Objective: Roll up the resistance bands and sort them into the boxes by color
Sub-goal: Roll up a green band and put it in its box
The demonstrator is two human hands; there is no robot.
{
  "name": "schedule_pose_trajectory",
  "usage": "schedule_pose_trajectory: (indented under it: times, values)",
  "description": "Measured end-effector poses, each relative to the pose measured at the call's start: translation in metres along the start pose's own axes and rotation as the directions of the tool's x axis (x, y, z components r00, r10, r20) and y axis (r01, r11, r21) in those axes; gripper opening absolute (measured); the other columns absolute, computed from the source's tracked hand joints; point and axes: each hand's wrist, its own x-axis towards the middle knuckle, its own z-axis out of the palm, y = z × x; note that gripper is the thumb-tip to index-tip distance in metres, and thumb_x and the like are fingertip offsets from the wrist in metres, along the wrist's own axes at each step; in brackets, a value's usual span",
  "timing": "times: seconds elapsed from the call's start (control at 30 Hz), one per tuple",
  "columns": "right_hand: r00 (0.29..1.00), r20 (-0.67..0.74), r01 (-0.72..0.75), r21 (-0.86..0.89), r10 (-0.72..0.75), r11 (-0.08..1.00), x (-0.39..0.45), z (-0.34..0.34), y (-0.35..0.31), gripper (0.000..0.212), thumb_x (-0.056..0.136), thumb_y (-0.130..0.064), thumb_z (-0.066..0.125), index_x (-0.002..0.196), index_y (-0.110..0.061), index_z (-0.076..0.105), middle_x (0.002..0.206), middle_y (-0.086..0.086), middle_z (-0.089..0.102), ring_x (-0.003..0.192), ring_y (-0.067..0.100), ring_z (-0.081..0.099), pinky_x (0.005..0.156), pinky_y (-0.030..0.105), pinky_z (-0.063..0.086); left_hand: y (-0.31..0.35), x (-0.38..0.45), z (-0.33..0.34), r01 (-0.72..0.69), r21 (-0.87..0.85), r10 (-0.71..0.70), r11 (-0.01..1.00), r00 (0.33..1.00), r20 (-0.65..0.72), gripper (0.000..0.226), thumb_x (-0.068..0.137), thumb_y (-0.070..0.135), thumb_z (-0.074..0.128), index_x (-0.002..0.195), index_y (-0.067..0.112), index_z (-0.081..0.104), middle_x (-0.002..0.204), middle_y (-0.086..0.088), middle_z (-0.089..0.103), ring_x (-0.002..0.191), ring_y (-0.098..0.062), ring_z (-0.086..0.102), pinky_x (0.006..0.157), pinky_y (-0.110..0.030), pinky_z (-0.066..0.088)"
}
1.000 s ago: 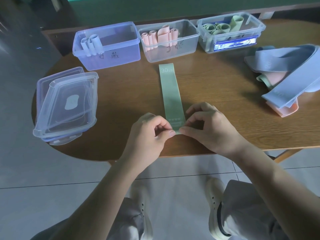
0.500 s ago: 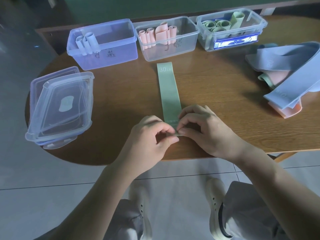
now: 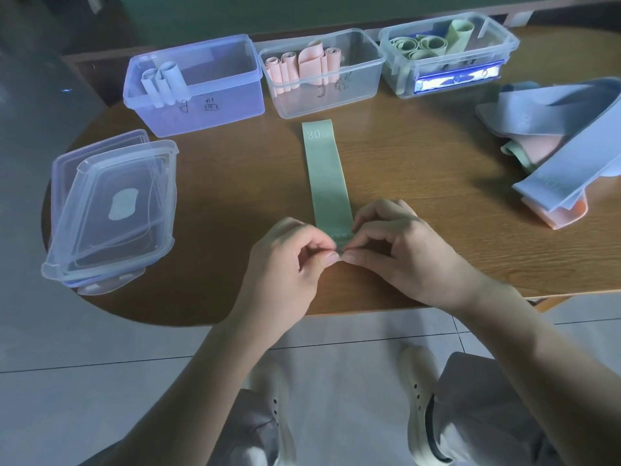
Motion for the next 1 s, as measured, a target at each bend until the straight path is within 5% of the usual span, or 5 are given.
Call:
schedule_pose_trajectory:
  times: [0.3,0.53,1.0]
  values:
    - [0.99,-0.062,-0.125,0.067,0.129,0.99,0.004,0.003,-0.003,0.009,0.083,-0.026,0.082,0.085,-0.023,0.073,0.096,-0.007,0.06,0.086,0.003,0.057,0.078,0.008,0.038,-0.005,0.001,0.005,-0.172,0.093,0.176,0.981,0.984,-0.036,0.008,0.091,0.004,0.072,0.089,0.012,0.073,0.087,0.004,0.069,0.08,-0.012,0.064,0.069,-0.034,0.053]
    - [0.974,-0.121,-0.188,0.036,0.192,0.981,0.01,0.002,-0.007,0.019,0.082,-0.026,0.082,0.08,-0.029,0.063,0.085,-0.013,0.056,0.075,0.004,0.054,0.068,0.008,0.037,-0.007,-0.004,0.0,-0.223,0.163,0.233,0.961,0.971,-0.045,0.008,0.087,0.017,0.079,0.09,0.011,0.075,0.091,0.004,0.072,0.086,-0.015,0.066,0.072,-0.029,0.054]
    - [0.998,0.009,-0.057,0.074,0.056,0.996,0.013,-0.009,0.002,0.014,0.077,-0.026,0.086,0.087,-0.024,0.077,0.097,-0.008,0.063,0.083,0.0,0.058,0.076,0.007,0.038,-0.008,0.004,0.006,-0.077,0.11,0.088,0.991,0.991,-0.096,0.003,0.085,0.014,0.08,0.087,0.014,0.078,0.087,0.003,0.068,0.078,-0.007,0.061,0.068,-0.028,0.052]
